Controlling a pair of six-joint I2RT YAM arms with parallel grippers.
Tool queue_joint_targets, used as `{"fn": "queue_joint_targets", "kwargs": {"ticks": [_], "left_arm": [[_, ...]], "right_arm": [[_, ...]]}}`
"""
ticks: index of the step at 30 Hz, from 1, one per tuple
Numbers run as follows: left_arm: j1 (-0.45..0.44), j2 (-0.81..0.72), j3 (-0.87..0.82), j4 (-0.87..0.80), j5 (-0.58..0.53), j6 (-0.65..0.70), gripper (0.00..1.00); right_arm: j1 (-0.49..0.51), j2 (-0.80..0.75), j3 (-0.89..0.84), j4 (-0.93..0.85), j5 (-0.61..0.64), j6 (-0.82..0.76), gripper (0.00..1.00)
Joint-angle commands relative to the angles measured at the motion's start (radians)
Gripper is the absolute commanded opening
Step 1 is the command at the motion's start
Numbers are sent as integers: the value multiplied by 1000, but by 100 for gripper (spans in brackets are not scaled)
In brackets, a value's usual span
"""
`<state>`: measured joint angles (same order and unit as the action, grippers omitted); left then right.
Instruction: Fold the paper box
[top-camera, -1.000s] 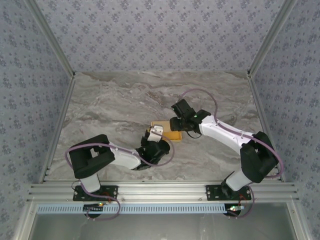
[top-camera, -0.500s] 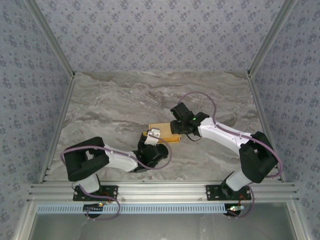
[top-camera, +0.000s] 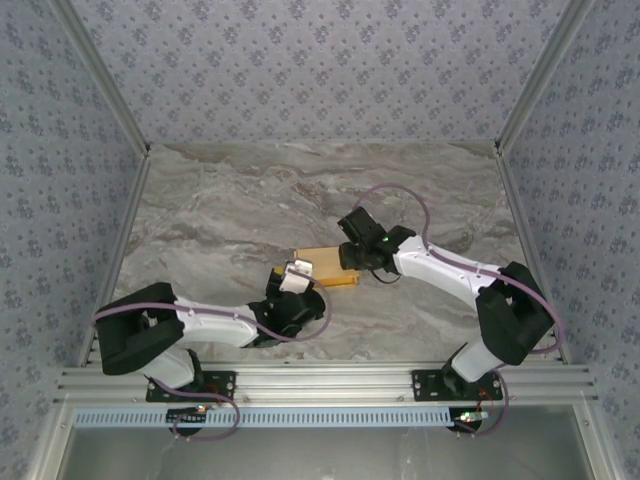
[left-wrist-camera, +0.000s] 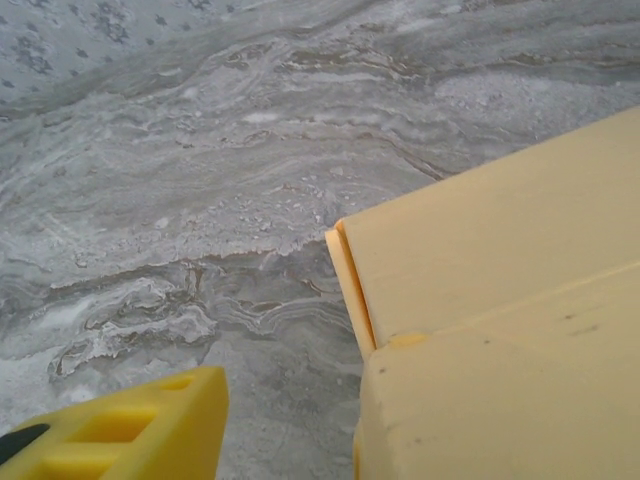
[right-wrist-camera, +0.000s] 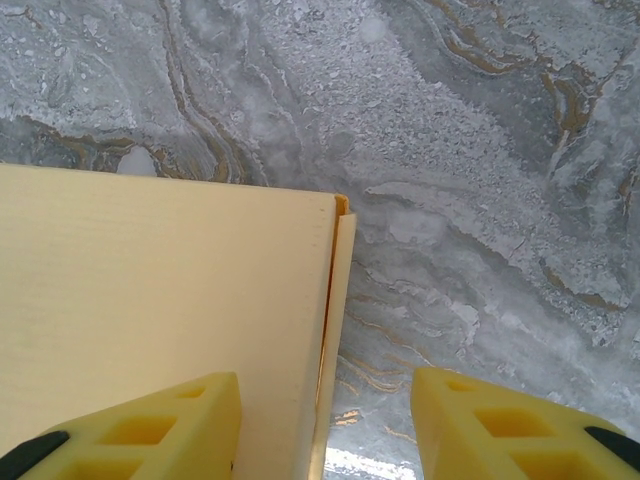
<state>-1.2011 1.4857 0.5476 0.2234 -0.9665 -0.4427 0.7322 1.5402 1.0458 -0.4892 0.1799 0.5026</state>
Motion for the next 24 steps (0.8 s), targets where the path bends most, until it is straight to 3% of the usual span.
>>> {"fn": "queue_joint_targets", "kwargs": {"ticks": [1,18,24], "left_arm": [[-9,-51,-9,-93,76,9,58],[12,-422,51,-519,523,84,69],[82,-591,89,-597,649,57,71]], "right_arm": [[10,10,3,4,24,17,50],[16,9,4,6,37,1,49],[18,9,-8,9,45,-6,49]]}}
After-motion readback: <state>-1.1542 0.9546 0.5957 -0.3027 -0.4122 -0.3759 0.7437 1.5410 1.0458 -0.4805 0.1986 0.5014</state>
